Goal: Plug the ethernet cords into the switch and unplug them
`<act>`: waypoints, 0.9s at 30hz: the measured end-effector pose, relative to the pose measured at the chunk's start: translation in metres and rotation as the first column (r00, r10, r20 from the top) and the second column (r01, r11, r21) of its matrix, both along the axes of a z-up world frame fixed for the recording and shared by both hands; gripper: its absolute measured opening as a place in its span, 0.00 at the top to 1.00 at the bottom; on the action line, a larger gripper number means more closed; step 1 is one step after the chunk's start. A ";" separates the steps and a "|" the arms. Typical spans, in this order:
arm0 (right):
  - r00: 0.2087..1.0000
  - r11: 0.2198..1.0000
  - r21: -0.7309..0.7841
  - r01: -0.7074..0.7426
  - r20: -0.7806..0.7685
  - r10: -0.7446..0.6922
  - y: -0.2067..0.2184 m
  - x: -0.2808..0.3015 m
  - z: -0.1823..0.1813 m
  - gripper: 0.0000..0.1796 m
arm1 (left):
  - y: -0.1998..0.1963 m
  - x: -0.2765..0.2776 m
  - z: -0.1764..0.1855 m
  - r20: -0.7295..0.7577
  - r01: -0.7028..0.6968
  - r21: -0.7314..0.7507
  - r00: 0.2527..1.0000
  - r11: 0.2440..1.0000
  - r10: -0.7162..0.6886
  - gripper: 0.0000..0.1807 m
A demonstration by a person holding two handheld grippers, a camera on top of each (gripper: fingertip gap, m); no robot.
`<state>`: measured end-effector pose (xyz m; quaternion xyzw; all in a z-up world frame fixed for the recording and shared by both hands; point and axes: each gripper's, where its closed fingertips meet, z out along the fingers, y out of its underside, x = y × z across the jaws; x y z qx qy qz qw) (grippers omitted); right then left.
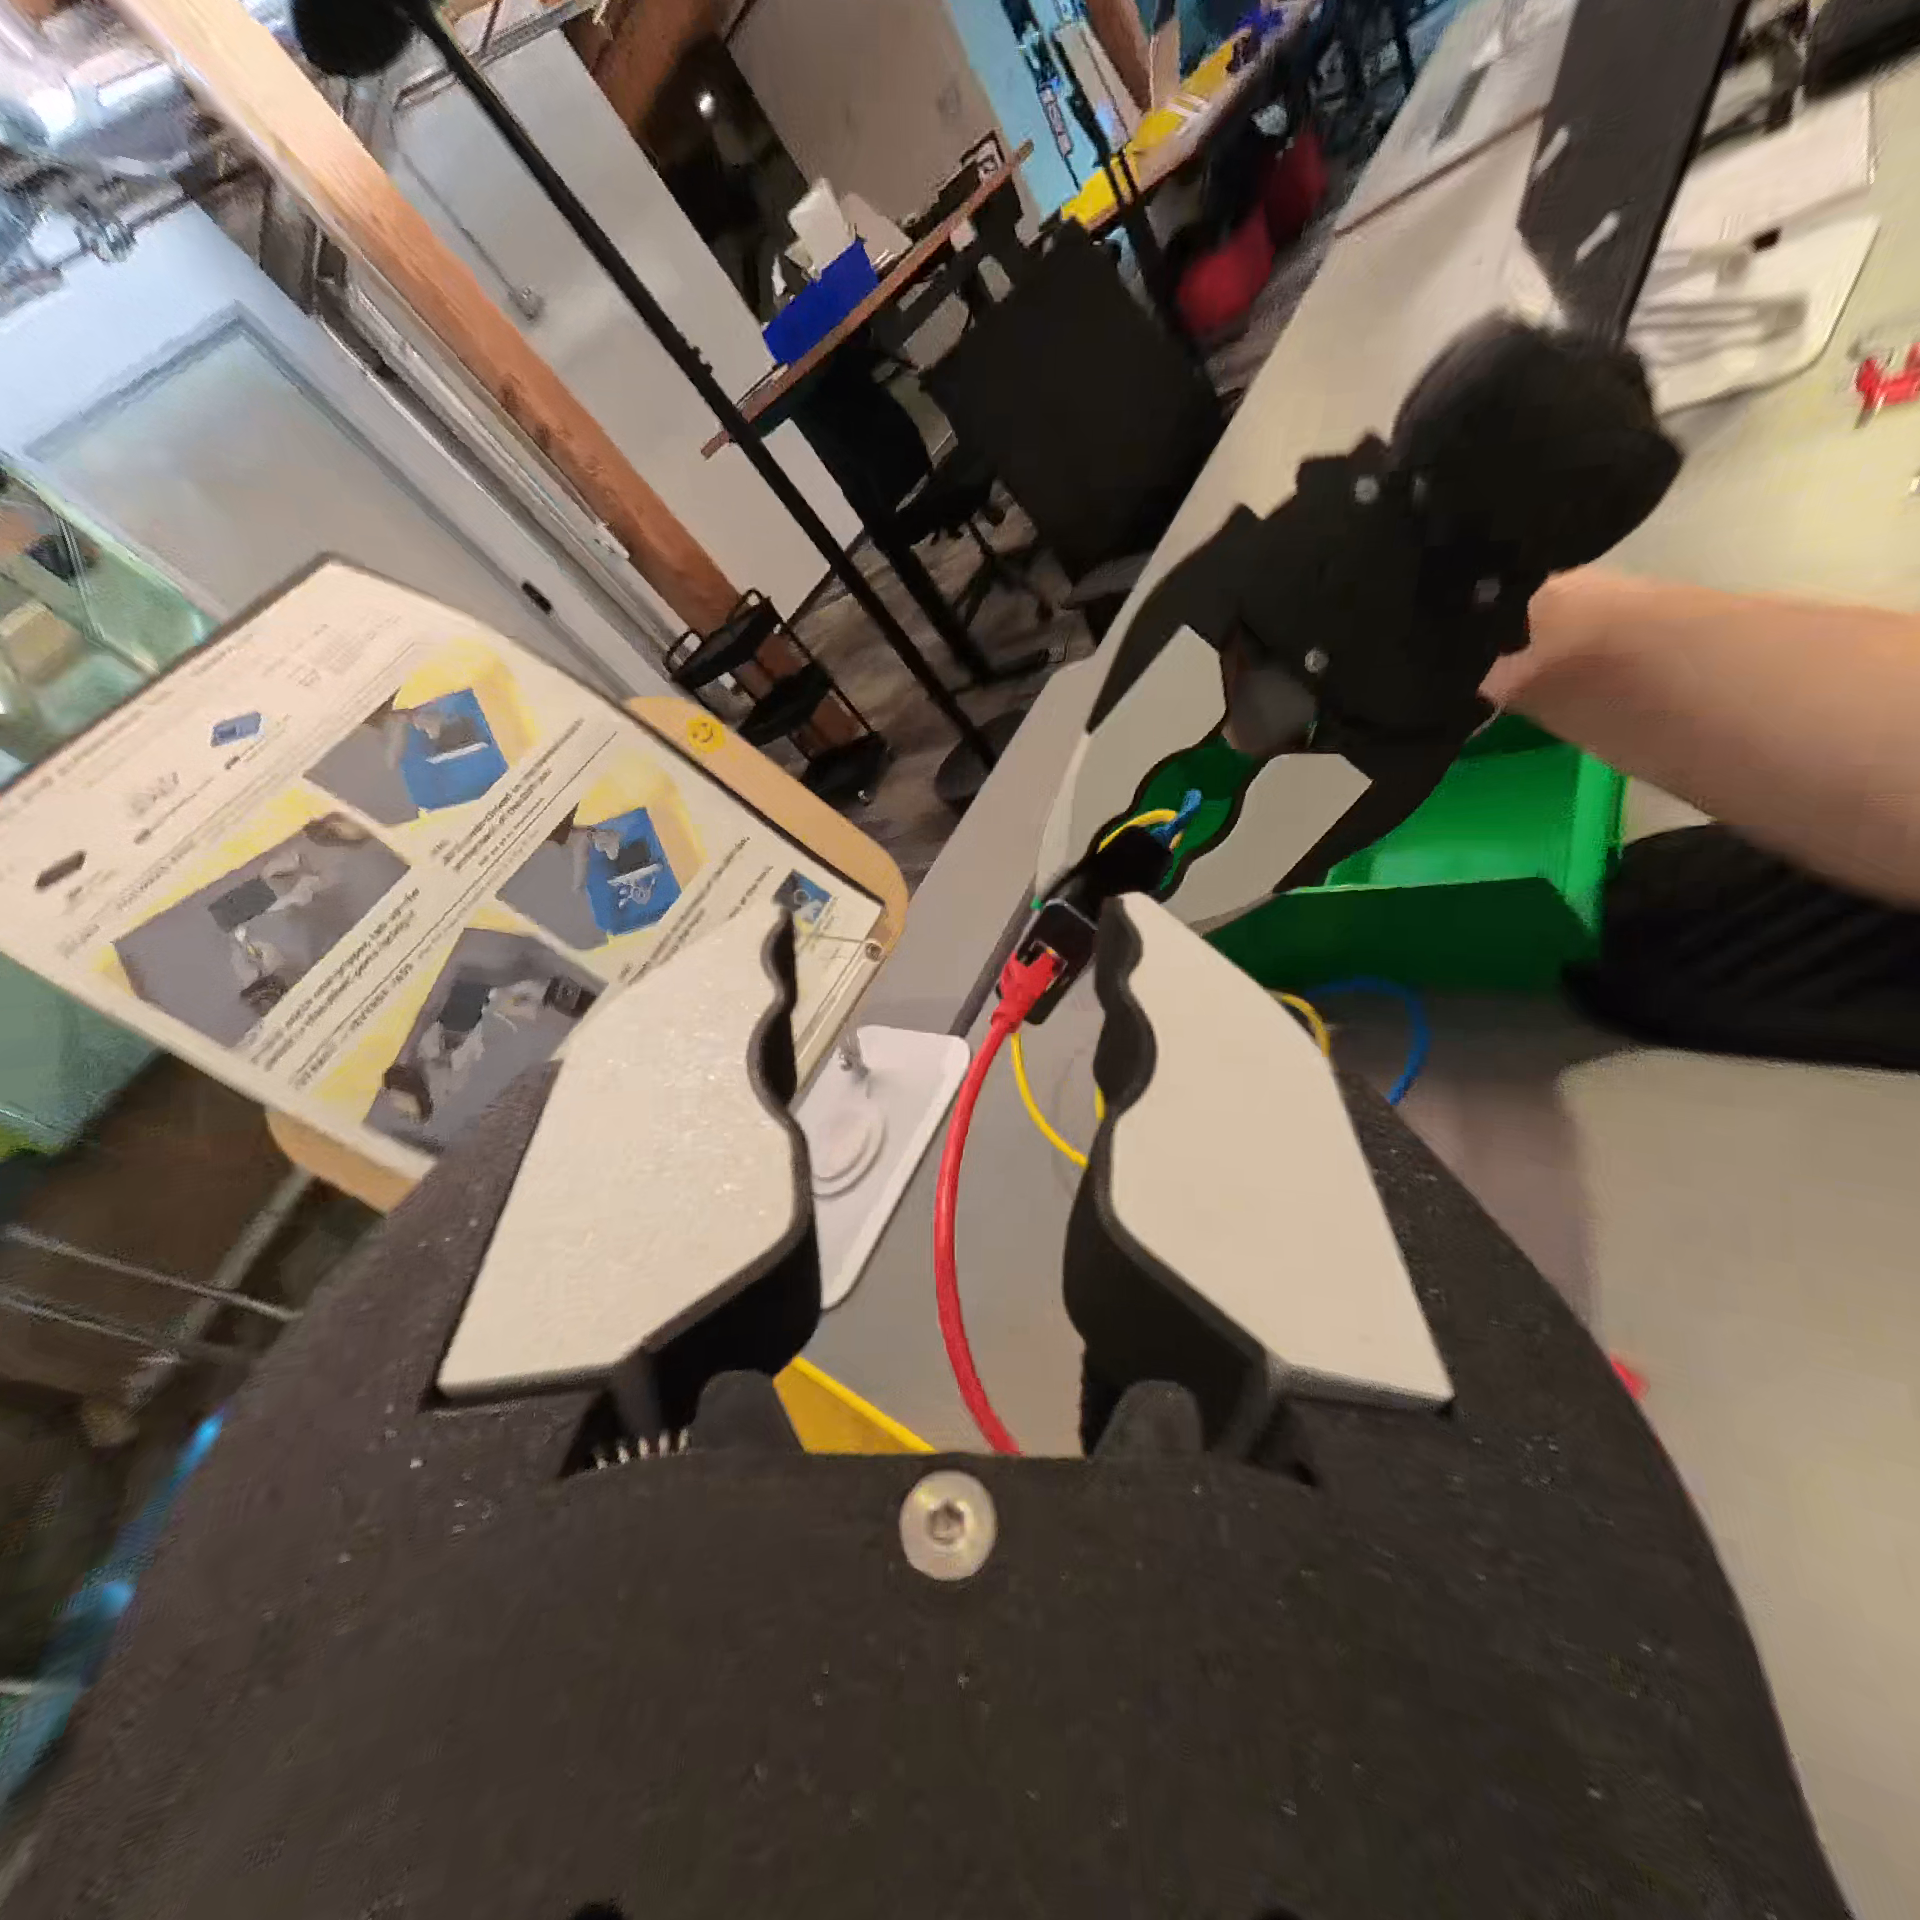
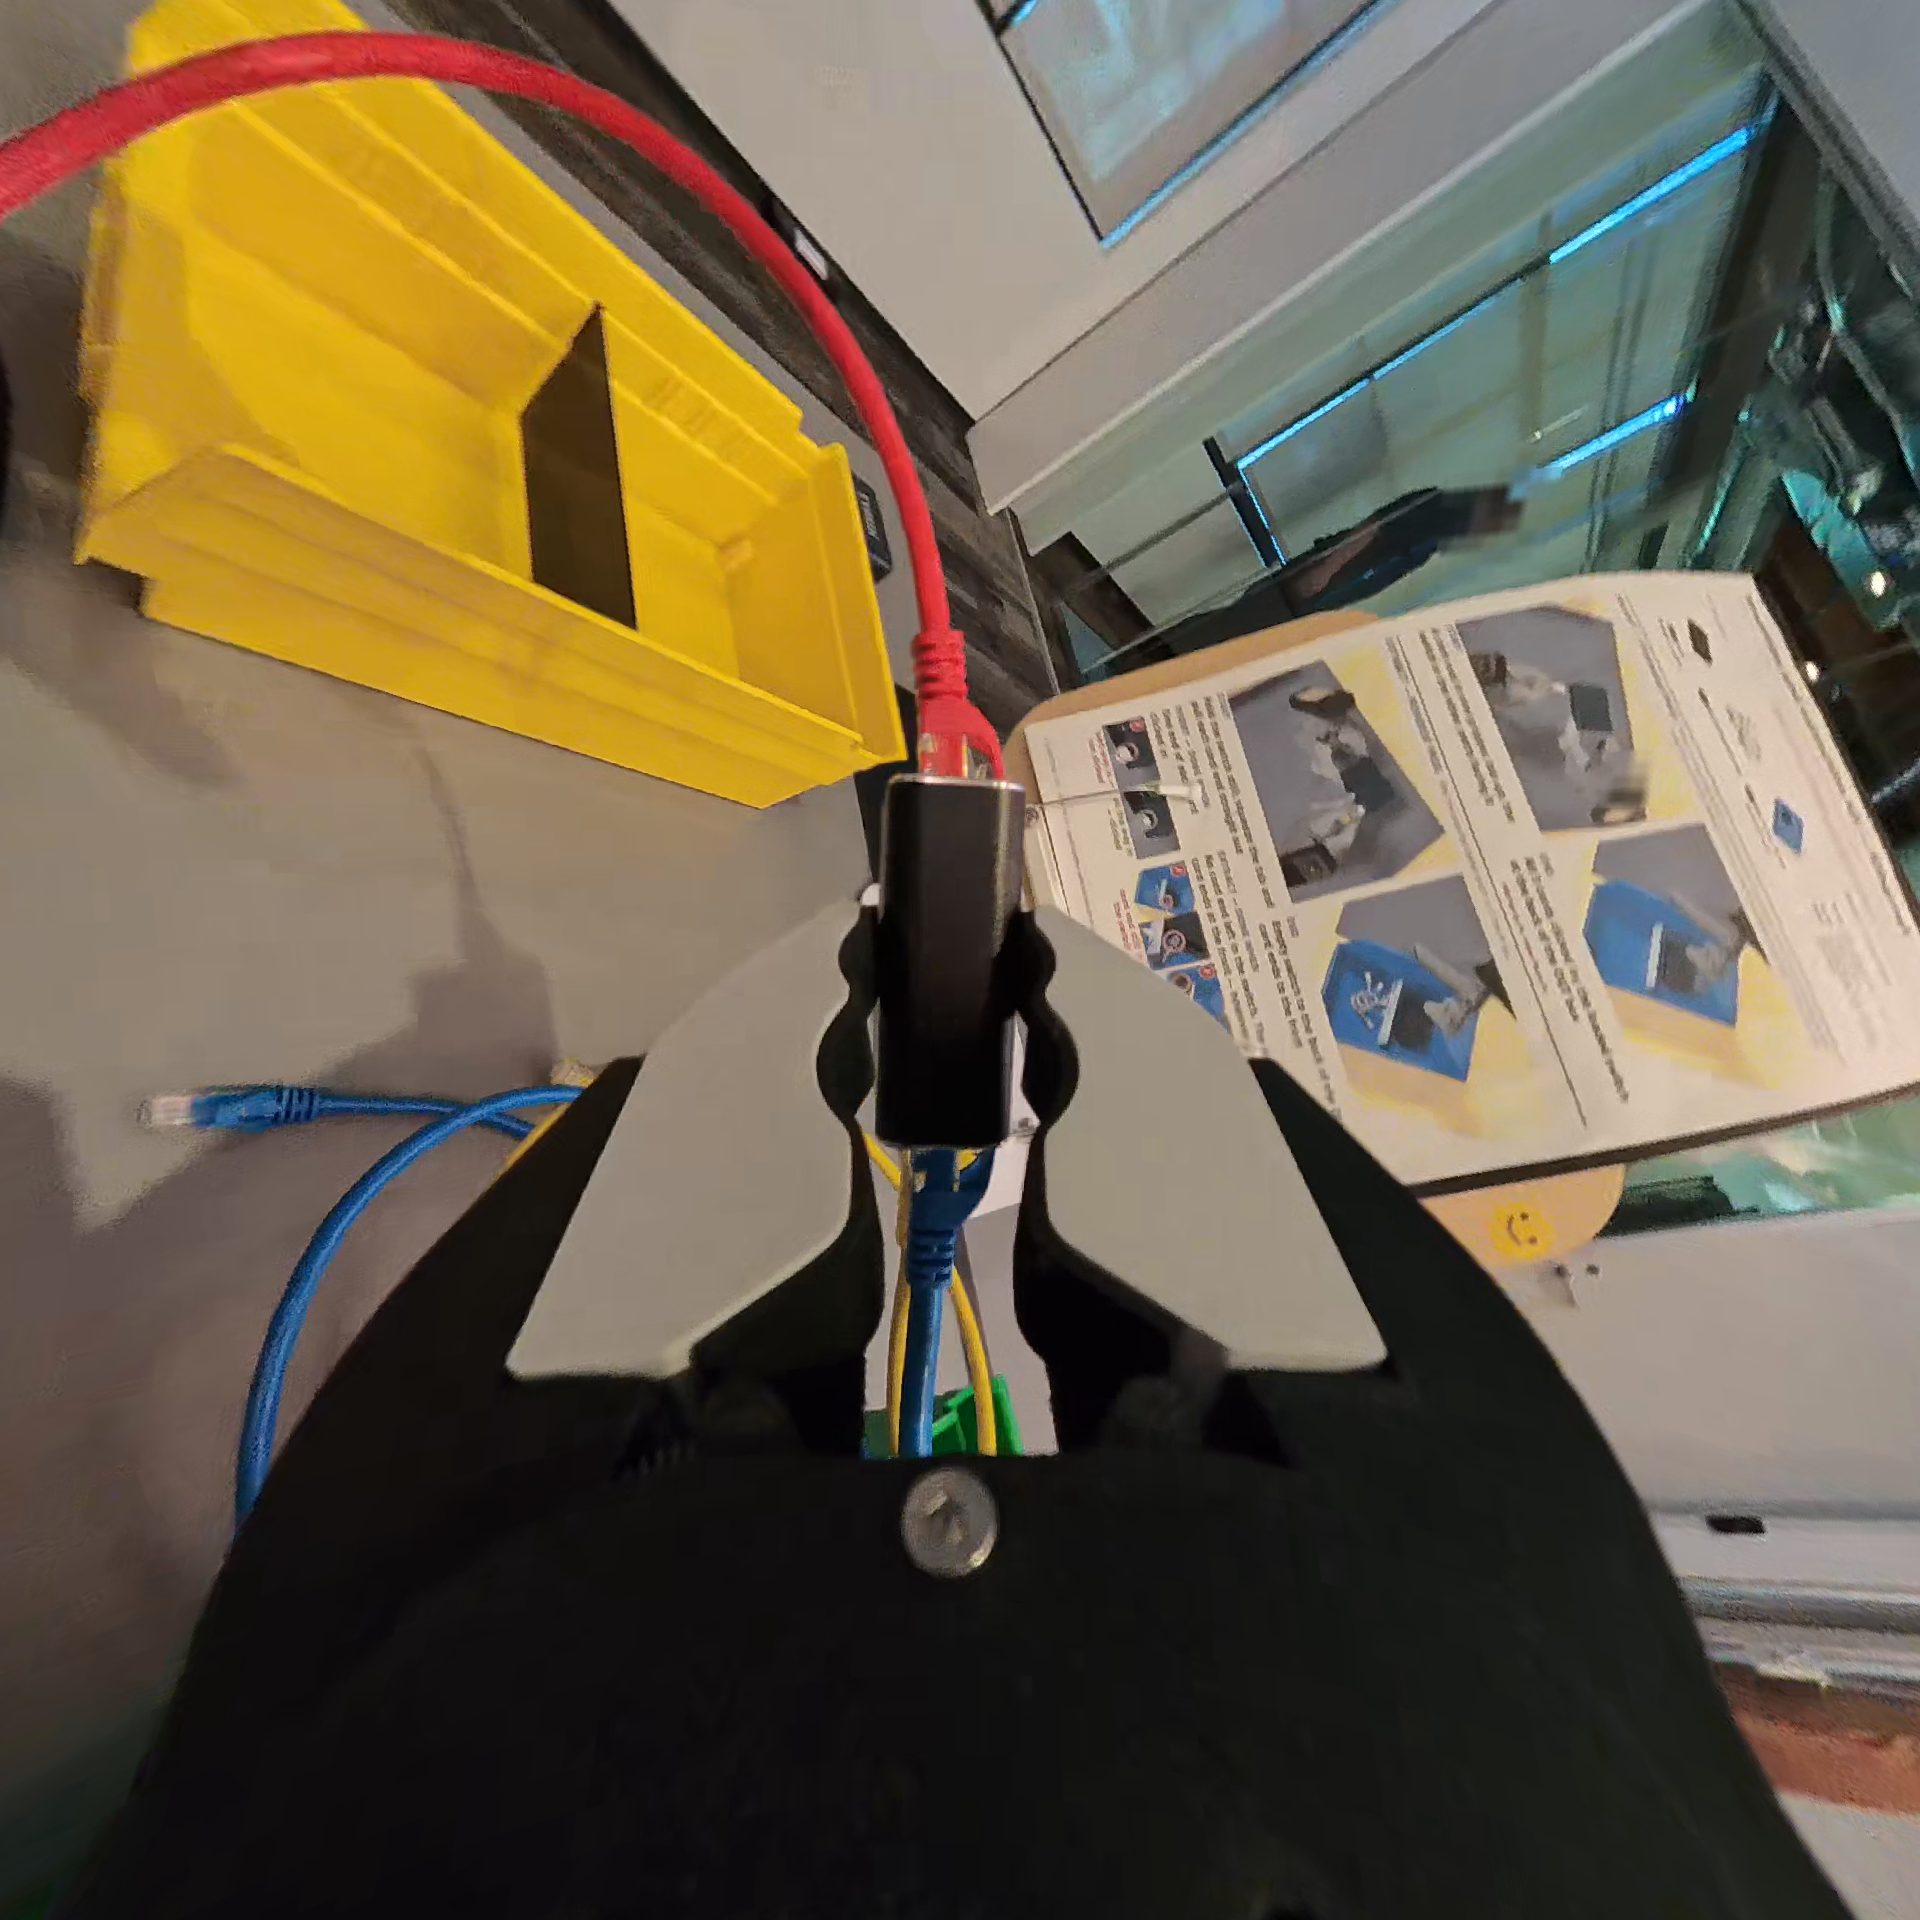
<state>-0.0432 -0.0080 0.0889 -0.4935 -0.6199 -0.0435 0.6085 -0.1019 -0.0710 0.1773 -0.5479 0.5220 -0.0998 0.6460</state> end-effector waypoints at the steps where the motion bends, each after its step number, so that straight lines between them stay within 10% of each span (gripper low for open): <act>1: 1.000 1.000 -0.011 0.011 -0.015 -0.012 0.004 0.002 -0.001 0.86 | 0.001 -0.012 0.004 0.020 -0.023 -0.031 1.000 0.999 0.024 0.68; 13: 0.982 0.982 0.038 0.187 -0.027 -0.186 0.031 0.015 0.007 0.86 | 0.022 -0.083 0.005 0.318 0.020 -0.162 0.948 0.987 0.033 0.75; 27: 0.936 0.928 0.188 0.321 0.087 -0.341 0.029 0.024 0.162 0.85 | 0.021 -0.085 0.010 0.347 0.063 -0.155 0.938 0.986 -0.005 0.75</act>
